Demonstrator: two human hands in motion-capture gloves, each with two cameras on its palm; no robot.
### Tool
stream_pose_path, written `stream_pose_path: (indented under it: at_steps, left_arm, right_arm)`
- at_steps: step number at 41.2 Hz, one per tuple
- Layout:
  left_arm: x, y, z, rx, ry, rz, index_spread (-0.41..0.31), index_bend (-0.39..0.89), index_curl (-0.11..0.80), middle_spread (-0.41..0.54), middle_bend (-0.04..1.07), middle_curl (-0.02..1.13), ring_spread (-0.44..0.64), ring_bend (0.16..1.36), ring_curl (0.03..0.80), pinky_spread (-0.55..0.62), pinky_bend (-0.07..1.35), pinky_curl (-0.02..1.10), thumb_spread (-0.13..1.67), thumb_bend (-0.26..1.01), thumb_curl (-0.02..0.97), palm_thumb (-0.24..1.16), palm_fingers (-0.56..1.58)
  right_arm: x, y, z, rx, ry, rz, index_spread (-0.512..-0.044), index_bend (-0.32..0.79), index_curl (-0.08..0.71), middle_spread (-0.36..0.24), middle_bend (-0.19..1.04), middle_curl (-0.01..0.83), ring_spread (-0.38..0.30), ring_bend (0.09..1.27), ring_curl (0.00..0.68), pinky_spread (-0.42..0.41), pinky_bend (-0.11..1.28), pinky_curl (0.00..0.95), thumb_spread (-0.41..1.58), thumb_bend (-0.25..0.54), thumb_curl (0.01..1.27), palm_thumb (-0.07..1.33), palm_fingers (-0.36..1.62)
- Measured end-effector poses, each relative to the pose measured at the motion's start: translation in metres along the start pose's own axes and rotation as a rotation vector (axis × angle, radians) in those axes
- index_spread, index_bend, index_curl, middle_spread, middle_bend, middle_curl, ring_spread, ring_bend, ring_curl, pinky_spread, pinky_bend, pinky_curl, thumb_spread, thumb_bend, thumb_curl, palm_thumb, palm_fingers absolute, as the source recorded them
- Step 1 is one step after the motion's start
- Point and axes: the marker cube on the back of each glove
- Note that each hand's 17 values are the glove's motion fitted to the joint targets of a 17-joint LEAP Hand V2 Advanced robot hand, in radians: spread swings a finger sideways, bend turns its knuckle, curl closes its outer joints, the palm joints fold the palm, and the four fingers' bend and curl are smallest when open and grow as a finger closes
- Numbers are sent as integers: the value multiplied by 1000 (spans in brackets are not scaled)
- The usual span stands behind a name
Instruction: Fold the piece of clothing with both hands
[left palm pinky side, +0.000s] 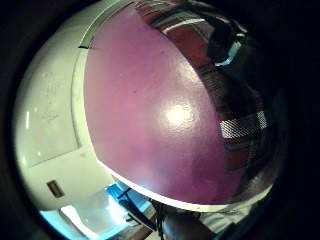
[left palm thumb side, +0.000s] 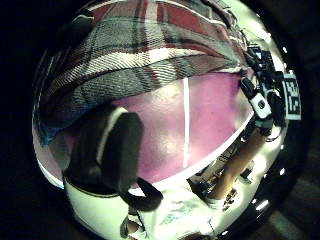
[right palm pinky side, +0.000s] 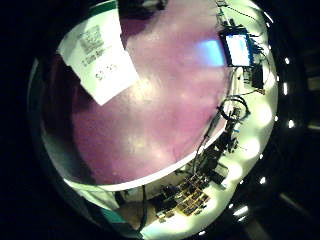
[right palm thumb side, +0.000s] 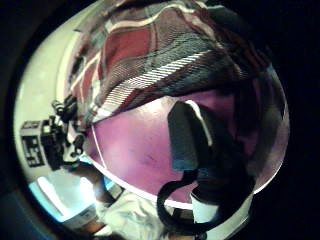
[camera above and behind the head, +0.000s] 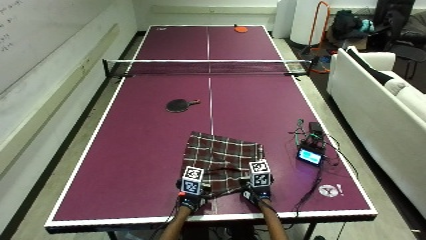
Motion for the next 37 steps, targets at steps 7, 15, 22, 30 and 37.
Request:
stream_pose_path:
  at_steps: [7, 15, 22, 30, 37]
  left_arm:
    - [-2, -23, 17, 181, -60, -1, -138, 260, 319, -39, 154, 275, 1, 600, 298, 144, 392, 323, 1202, 38, 238, 283, 591]
    - [-19, -68, 54, 369, -124, -8, -238, 280, 366, -190, 172, 301, -201, 593, 303, -74, 364, 326, 1254, 108, 278, 468, 986]
    - [-34, -10, 15, 349, 12, 84, -296, 215, 386, -287, 310, 379, -308, 593, 347, -196, 247, 337, 1258, 127, 298, 570, 1176]
    - [-51, 21, -49, 449, 22, 92, -314, 164, 398, -338, 377, 431, -367, 649, 381, -244, 182, 336, 1276, 144, 307, 662, 1238]
    - [-58, -11, -99, 460, -6, 25, -333, 178, 412, -357, 396, 455, -393, 699, 408, -293, 207, 359, 1276, 131, 305, 698, 1312]
  right_arm:
    - [-2, -13, -2, 282, 19, -4, -404, 375, 267, -161, 294, 312, -32, 298, 194, 208, 254, 231, 1264, 59, 242, 546, 371]
    - [-4, -40, 39, 499, 88, -74, -385, 367, 314, -236, 301, 338, -174, 471, 268, 164, 166, 220, 1298, 93, 259, 659, 847]
    - [-6, -11, 41, 523, -84, -210, -363, 312, 351, -285, 329, 371, -255, 518, 322, 97, 141, 230, 1288, 107, 265, 742, 1056]
    - [6, 30, -31, 547, -215, -232, -347, 168, 360, -284, 508, 445, -286, 655, 395, 15, 127, 225, 1297, 107, 258, 794, 1244]
    - [8, -19, -78, 537, -313, -152, -340, 111, 337, -276, 539, 466, -265, 768, 445, -95, 235, 270, 1301, 99, 250, 824, 1289]
